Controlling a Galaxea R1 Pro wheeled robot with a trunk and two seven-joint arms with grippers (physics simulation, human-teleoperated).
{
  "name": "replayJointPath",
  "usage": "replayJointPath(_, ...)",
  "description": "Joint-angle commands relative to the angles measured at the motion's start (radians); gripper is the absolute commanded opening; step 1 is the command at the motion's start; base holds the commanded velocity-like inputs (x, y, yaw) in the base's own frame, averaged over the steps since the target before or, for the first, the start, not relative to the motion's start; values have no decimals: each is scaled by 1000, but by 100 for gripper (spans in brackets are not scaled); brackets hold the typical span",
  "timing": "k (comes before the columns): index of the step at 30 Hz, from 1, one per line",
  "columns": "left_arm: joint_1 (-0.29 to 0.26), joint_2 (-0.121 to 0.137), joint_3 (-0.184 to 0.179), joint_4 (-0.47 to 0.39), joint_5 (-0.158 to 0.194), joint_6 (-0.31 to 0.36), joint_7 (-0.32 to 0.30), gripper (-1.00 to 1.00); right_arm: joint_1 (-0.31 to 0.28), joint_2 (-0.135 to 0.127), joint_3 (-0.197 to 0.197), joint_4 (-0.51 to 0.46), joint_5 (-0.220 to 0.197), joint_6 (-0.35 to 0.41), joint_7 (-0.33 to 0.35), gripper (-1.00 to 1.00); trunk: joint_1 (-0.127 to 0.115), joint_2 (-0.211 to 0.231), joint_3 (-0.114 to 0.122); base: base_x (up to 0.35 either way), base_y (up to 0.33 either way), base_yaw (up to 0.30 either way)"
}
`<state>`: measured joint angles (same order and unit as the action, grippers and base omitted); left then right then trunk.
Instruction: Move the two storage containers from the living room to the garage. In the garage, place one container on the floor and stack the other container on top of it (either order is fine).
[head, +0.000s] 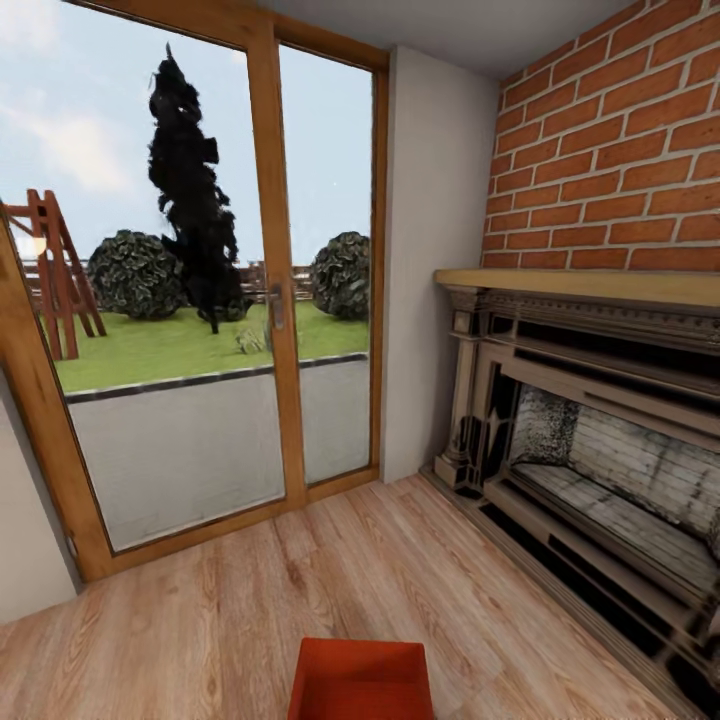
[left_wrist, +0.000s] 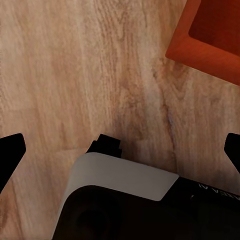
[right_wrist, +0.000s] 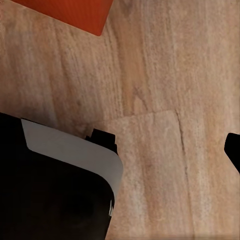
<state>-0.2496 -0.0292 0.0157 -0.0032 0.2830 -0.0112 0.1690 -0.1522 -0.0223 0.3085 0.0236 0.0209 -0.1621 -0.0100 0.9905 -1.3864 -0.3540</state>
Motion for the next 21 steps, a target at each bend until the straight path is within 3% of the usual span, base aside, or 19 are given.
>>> replayJointPath(1,0,0,1,-1,4,-1,3,100,-1,0,3,3,2,-5,-1,100,0,-1,-1,-1,0,0)
replayJointPath(21,0,1,1,-1,5,-2,3,100,-1,5,3,3,1,3,-1,100,0,-1,-1,0,0,-45)
